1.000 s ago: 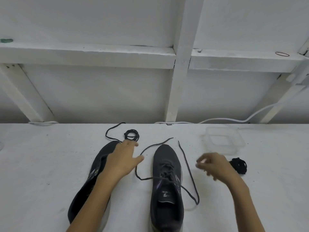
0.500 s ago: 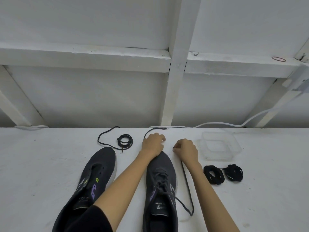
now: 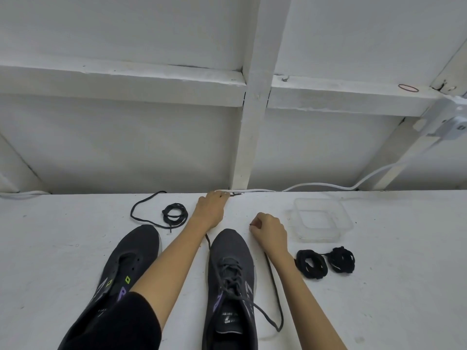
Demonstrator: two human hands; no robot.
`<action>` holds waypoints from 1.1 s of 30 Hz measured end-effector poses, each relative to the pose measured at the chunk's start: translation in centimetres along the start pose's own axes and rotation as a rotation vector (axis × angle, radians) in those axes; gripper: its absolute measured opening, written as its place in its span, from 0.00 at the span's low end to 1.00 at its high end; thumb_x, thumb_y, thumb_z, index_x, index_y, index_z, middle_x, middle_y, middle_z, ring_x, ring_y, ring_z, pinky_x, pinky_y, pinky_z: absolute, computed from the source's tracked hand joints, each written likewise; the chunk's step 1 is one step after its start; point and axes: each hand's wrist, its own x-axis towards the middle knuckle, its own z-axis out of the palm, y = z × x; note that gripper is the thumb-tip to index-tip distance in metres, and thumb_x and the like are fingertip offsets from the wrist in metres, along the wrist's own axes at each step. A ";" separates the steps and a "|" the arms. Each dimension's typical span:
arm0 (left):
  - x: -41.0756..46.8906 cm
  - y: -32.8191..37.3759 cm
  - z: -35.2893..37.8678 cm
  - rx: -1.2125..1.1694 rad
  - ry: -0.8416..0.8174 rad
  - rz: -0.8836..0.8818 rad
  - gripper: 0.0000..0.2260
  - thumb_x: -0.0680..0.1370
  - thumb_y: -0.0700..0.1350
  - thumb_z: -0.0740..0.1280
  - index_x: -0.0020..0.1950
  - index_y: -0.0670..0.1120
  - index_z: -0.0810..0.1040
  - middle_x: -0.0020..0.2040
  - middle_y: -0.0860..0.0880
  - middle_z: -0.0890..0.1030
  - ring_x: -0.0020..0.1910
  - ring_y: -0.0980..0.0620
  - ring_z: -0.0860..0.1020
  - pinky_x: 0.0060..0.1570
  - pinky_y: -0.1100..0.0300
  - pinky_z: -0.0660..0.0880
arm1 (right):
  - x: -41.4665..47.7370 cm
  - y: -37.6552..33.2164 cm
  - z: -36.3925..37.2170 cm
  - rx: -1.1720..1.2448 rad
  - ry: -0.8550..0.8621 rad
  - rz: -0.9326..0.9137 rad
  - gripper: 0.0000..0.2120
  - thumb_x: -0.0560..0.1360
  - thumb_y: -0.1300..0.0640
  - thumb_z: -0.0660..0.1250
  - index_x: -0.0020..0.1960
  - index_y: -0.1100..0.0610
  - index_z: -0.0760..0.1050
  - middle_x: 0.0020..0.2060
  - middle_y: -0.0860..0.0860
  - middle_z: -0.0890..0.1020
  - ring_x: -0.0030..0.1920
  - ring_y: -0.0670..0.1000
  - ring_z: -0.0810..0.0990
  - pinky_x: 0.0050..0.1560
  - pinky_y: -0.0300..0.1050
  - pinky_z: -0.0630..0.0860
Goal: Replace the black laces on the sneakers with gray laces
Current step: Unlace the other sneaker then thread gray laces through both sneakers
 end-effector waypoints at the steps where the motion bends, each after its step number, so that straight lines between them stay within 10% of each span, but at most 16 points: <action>1: 0.1 0.0 0.0 -0.005 0.042 -0.008 0.19 0.80 0.36 0.58 0.71 0.44 0.68 0.69 0.45 0.70 0.66 0.44 0.69 0.60 0.49 0.70 | 0.0 0.1 0.1 0.008 0.002 0.002 0.05 0.74 0.60 0.64 0.46 0.57 0.78 0.45 0.49 0.82 0.42 0.51 0.75 0.37 0.42 0.65; 8: -0.9 -0.2 0.7 -0.193 0.149 -0.114 0.13 0.80 0.36 0.59 0.59 0.45 0.79 0.60 0.45 0.77 0.58 0.44 0.75 0.54 0.54 0.71 | -0.3 0.2 0.1 0.044 -0.014 -0.011 0.03 0.74 0.60 0.66 0.45 0.56 0.78 0.44 0.48 0.81 0.45 0.51 0.77 0.38 0.42 0.67; 16: -10.4 2.4 -5.4 -1.274 0.243 -0.364 0.15 0.78 0.33 0.57 0.50 0.48 0.79 0.43 0.52 0.80 0.29 0.55 0.65 0.29 0.65 0.62 | -6.7 -4.1 -7.9 0.686 -0.120 -0.104 0.05 0.72 0.63 0.73 0.40 0.55 0.82 0.35 0.49 0.84 0.34 0.47 0.80 0.41 0.37 0.76; 23: -21.6 3.5 -5.7 -1.356 0.138 -0.283 0.08 0.81 0.39 0.62 0.52 0.45 0.81 0.33 0.62 0.78 0.25 0.58 0.60 0.26 0.70 0.59 | -15.2 -3.0 -10.8 0.671 -0.621 -0.125 0.04 0.68 0.65 0.77 0.39 0.58 0.84 0.32 0.56 0.83 0.33 0.50 0.78 0.39 0.42 0.73; 33: -25.2 2.6 -4.1 -1.284 0.103 -0.296 0.05 0.78 0.41 0.67 0.45 0.44 0.83 0.34 0.51 0.80 0.26 0.55 0.65 0.29 0.69 0.65 | -17.5 -1.8 -7.3 0.723 -0.359 0.035 0.08 0.71 0.68 0.73 0.39 0.56 0.85 0.34 0.58 0.84 0.34 0.50 0.81 0.40 0.43 0.79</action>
